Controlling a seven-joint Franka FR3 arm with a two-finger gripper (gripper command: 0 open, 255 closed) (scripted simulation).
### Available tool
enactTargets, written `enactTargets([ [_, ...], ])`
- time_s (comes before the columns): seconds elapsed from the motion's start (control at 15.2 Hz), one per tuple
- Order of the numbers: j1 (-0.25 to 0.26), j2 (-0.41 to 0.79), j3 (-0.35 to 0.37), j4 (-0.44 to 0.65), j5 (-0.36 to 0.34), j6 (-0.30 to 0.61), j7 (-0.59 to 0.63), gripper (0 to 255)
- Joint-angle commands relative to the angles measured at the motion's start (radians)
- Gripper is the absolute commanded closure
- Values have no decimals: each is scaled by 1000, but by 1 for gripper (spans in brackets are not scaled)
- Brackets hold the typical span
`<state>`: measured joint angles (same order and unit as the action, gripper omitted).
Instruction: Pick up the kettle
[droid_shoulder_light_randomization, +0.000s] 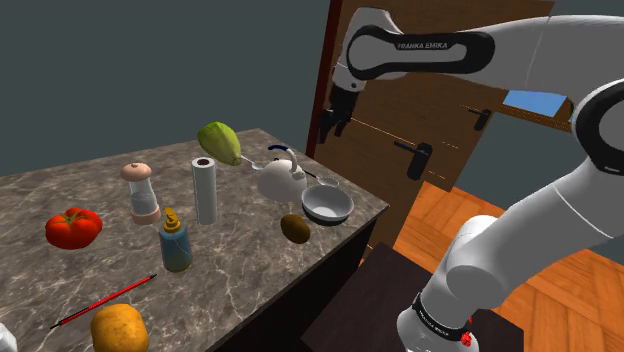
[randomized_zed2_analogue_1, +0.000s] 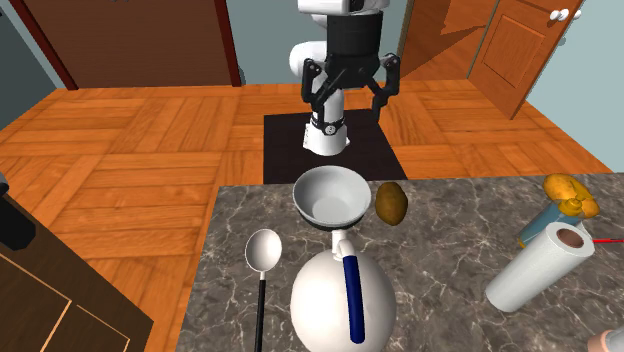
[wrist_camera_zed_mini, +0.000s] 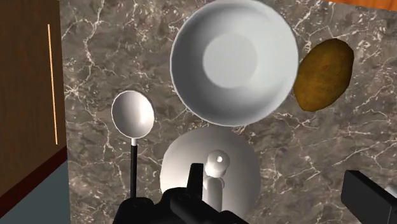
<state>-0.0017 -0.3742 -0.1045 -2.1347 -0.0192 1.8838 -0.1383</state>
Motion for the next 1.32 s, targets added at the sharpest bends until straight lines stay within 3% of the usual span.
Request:
enactTargets([
  [0.0, 1, 81, -5, 44, 10, 34, 5, 0],
  [0.86, -15, 572, -30, 428, 101, 112, 4, 0],
  [1.25, -15, 588, -28, 369, 106, 187, -2, 0],
])
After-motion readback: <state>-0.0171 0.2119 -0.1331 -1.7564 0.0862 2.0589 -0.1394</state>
